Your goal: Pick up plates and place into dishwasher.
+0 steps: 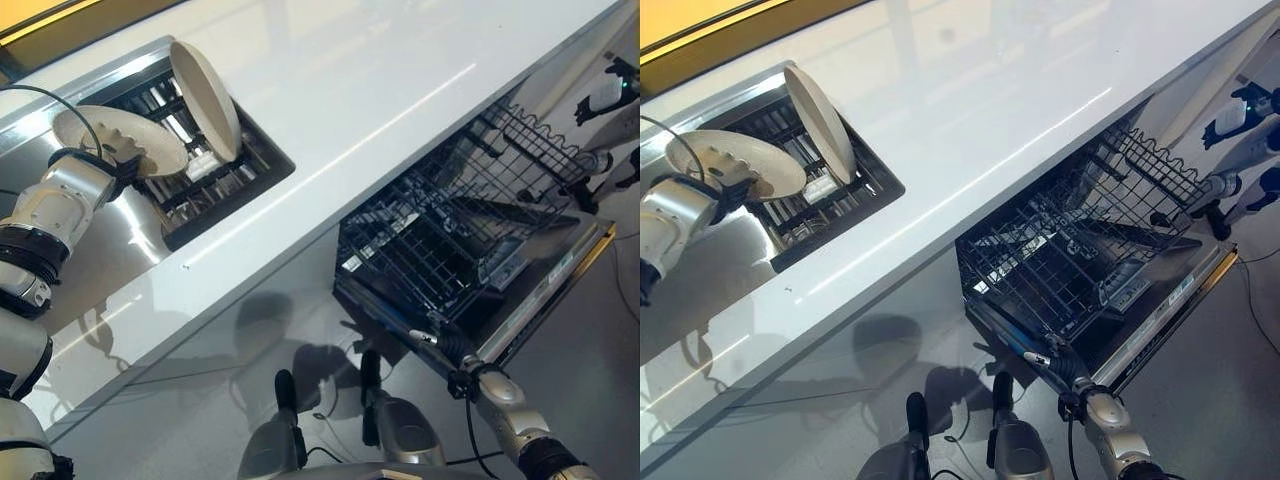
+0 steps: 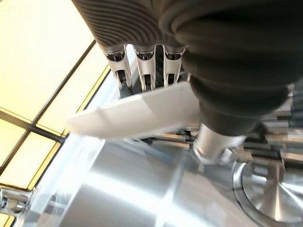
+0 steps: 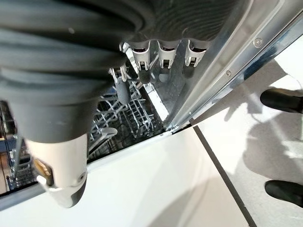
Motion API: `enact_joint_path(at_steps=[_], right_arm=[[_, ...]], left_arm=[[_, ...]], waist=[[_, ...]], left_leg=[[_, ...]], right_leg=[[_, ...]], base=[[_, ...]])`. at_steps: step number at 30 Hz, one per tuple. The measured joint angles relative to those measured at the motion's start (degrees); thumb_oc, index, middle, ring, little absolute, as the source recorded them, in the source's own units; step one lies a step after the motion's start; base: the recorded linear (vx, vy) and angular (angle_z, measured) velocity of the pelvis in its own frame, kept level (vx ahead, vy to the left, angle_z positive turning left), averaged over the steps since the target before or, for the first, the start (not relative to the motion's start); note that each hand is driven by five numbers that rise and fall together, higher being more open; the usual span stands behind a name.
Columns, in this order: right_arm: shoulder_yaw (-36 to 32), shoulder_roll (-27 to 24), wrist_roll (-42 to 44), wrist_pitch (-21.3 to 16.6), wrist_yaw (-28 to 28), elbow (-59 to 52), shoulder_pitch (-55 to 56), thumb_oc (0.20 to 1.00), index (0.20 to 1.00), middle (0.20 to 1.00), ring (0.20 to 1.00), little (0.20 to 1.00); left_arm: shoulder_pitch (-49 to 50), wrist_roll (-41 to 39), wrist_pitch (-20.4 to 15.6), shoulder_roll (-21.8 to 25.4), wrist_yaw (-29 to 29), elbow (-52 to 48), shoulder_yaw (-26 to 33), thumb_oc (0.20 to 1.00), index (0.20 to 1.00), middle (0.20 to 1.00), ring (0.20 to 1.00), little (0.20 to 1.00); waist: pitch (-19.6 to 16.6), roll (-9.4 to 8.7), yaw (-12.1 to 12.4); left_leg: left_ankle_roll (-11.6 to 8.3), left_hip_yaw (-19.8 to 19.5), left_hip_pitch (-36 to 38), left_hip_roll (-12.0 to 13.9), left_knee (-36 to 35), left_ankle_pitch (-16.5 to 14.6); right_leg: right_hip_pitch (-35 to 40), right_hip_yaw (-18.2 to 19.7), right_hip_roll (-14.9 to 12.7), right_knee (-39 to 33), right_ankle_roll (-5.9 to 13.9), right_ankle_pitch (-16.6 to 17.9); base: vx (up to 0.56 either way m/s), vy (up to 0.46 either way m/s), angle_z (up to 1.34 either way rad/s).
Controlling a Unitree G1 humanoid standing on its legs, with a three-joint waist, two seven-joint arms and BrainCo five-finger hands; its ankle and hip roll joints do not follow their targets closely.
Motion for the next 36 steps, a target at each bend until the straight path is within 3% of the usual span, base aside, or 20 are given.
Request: enact_joint_path(at_steps=[9, 13, 17, 24, 30, 36], right_arm=[[-0.2, 0.0, 1.0, -1.1, 1.2, -1.0, 0.6, 1.0, 1.0, 1.0, 1.0, 1.0], [0.0, 0.3, 0.4, -2.6, 1.1, -4.0, 2.5, 1.0, 1.0, 1.0, 1.0, 1.0], [0.1, 0.3, -4.5, -5.7, -1.1, -11.1, 5.3, 1.0, 1.0, 1.0, 1.0, 1.0], [-3.3, -2.3, -15.6, -16.2, -7.0, -28.3, 2.6, 1.0, 1.0, 1.0, 1.0, 1.0], [-4.4, -8.2, -25.3, -19.6, -13.3, -34.9, -3.4, 1.0, 1.0, 1.0, 1.0, 1.0], [-4.0, -14.9, -38.7, -18.1, -21.8, -36.2, -16.0, 1.0, 1.0, 1.0, 1.0, 1.0]], left_arm=[[0.6, -2.8, -0.9, 0.6, 7.4, -0.4, 0.0, 0.2, 0.2, 0.2, 0.2, 0.2], [3.1, -7.0, -0.5, 1.5, 10.1, -3.2, 1.6, 0.2, 0.2, 0.2, 0.2, 0.2], [11.1, -11.8, -0.1, 1.7, 14.9, -9.5, 7.1, 0.2, 0.2, 0.2, 0.2, 0.2], [25.9, -17.9, -0.4, 1.7, 23.5, -19.1, 17.0, 0.2, 0.2, 0.2, 0.2, 0.2], [31.1, -20.2, -4.2, -0.1, 29.4, -27.6, 22.4, 0.2, 0.2, 0.2, 0.2, 0.2], [31.2, -26.5, -11.6, -4.6, 28.1, -38.6, 24.0, 0.2, 0.2, 0.2, 0.2, 0.2]], waist=[[-0.2, -0.01, -0.3], [-1.9, -0.01, 0.5], [-4.7, -0.06, 1.1], [-11.0, -0.11, 2.7], [-14.4, -0.32, 6.2], [-16.0, -0.54, 8.2]], left_leg=[[0.0, -0.2, 2.2, 0.0, 0.0, 0.0], [0.01, -0.4, 2.9, 0.1, 0.0, 0.0], [-0.05, -0.4, 4.3, 0.1, 0.0, -0.1], [0.18, -0.6, 6.2, 0.4, -0.1, -0.3], [0.19, -0.8, 7.2, 0.3, -0.1, -0.3], [0.19, -2.1, 7.3, 0.2, -0.1, 0.1]], right_leg=[[2.4, -0.3, 0.0, 0.0, -0.02, -0.1], [3.1, -0.3, 0.0, 0.0, -0.03, -0.1], [4.5, -0.2, 0.0, 0.0, 0.09, -0.4], [6.3, 0.0, 0.2, -0.3, 0.0, -0.8], [7.9, -0.2, 0.1, -0.3, 0.01, -0.9], [8.6, -0.7, 0.1, -0.3, 0.05, -0.8]], base=[[0.02, -0.01, 0.02], [0.02, -0.012, 0.0], [0.06, -0.02, 0.0], [0.03, -0.035, -0.01], [-0.01, -0.062, 0.04], [0.0, -0.071, 0.09]])
